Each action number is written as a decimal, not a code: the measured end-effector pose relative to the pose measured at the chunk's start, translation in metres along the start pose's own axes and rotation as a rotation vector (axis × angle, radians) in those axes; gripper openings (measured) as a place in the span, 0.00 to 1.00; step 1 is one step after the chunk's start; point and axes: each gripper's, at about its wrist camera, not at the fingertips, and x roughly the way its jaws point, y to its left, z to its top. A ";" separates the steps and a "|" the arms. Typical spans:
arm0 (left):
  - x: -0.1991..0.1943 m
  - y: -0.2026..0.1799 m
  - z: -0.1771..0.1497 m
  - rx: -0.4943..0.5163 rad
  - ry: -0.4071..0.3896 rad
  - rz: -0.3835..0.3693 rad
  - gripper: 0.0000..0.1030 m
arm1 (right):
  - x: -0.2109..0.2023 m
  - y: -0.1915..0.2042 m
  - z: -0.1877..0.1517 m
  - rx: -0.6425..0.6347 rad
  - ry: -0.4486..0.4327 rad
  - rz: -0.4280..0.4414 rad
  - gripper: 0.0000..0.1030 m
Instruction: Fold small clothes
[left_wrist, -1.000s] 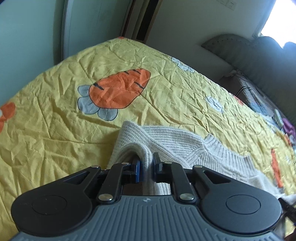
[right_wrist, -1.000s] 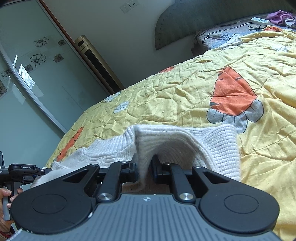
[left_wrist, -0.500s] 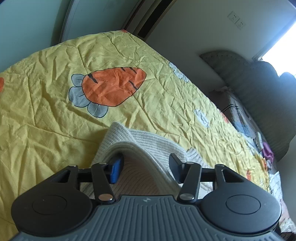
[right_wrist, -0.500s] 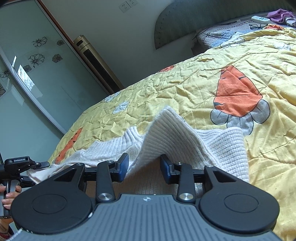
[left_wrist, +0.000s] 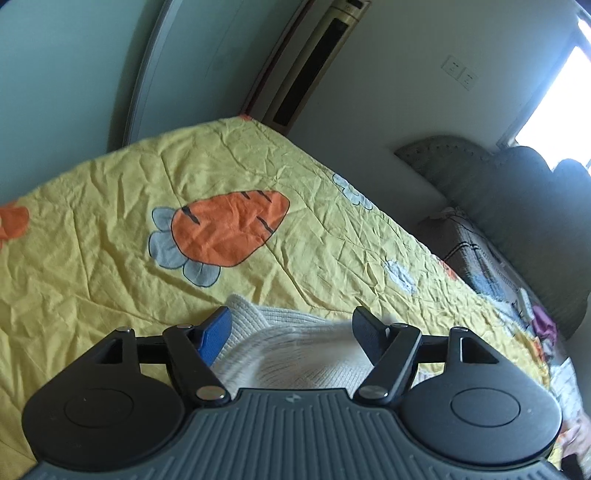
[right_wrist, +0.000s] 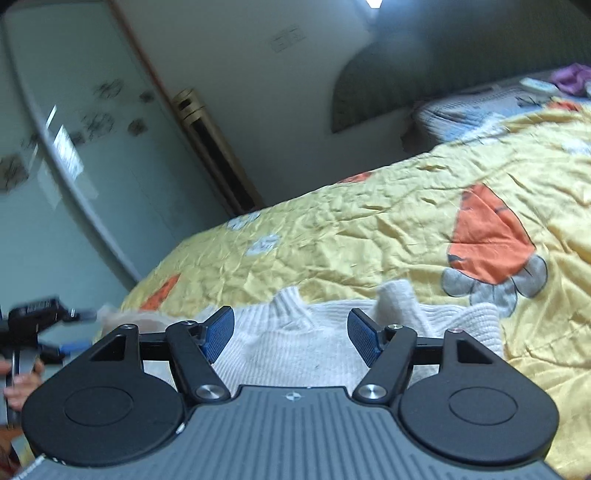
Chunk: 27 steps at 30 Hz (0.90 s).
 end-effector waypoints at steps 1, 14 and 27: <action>-0.001 -0.003 -0.003 0.032 0.000 0.001 0.70 | 0.001 0.009 -0.001 -0.054 0.022 0.001 0.69; 0.031 -0.036 -0.062 0.454 0.071 0.144 0.70 | 0.040 0.058 -0.042 -0.434 0.199 -0.172 1.00; 0.001 -0.033 -0.076 0.515 0.028 0.144 0.70 | 0.022 0.062 -0.055 -0.430 0.166 -0.191 0.99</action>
